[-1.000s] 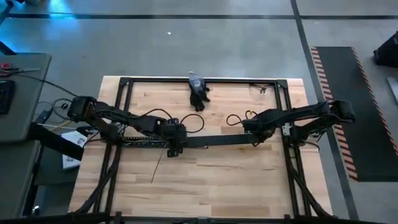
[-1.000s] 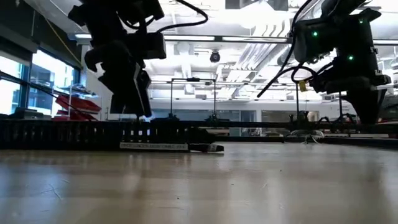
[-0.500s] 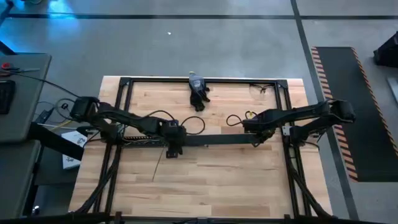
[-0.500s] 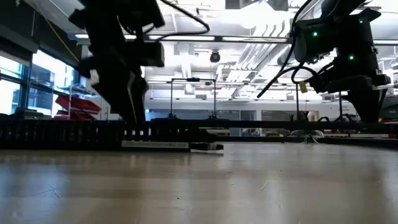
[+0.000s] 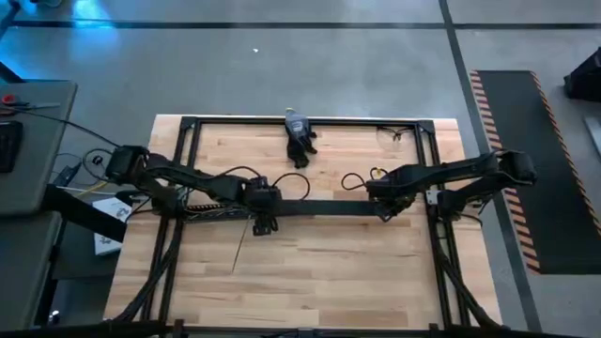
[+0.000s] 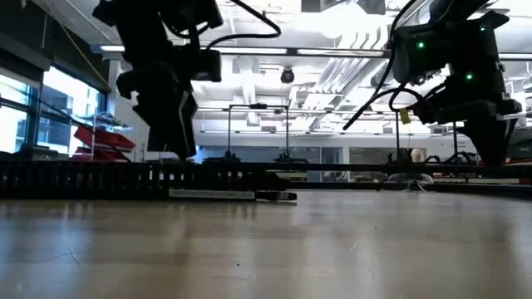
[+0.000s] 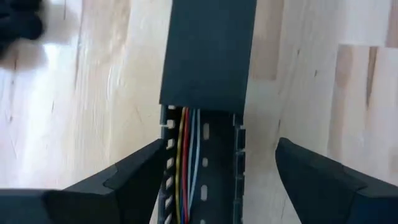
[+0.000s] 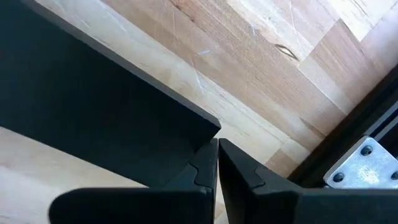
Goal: Ziptie cables
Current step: Close the black cable duct
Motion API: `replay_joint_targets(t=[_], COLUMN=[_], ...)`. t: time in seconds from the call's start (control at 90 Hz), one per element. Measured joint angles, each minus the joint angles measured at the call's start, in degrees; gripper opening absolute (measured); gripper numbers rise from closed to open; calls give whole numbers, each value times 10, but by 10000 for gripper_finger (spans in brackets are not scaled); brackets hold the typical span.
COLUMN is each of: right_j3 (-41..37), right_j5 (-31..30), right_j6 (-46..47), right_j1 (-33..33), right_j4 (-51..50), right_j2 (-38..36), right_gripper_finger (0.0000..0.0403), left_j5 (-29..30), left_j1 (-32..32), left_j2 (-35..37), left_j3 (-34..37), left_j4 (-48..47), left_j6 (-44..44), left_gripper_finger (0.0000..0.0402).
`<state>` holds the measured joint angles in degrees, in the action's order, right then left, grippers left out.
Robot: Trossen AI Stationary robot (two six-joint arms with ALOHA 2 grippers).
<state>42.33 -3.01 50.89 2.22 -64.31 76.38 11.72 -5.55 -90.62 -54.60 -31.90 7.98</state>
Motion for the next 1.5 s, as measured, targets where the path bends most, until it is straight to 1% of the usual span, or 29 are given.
replay_joint_targets(t=[0.156,0.322,0.467,0.611,0.856,0.889,0.989,1.244,1.5], right_j3=[0,0,0,0,0,-1,-1,-1,1], right_j5=[0,0,2,3,0,0,0,0,1], right_j6=[-4,-5,-10,-18,-34,-37,-51,-60,-64], right_j1=[0,0,0,0,0,0,0,0,0], right_j4=[0,1,2,2,5,22,30,36,47], right_j2=[0,0,0,0,0,0,0,0,0], right_gripper_finger=[0,0,0,0,0,0,0,0,0], left_j5=[0,9,-9,-7,-9,-9,-6,-5,-5], left_j1=[14,23,25,23,23,22,16,2,3], left_j2=[-10,-14,-14,-14,-14,-14,-14,-13,-6], left_j3=[32,47,55,56,56,56,57,57,34], left_j4=[44,85,127,126,125,124,121,114,61], left_j6=[-8,-11,-28,-31,-31,-31,-38,-41,-59], left_gripper_finger=[293,301,298,284,246,242,235,241,273])
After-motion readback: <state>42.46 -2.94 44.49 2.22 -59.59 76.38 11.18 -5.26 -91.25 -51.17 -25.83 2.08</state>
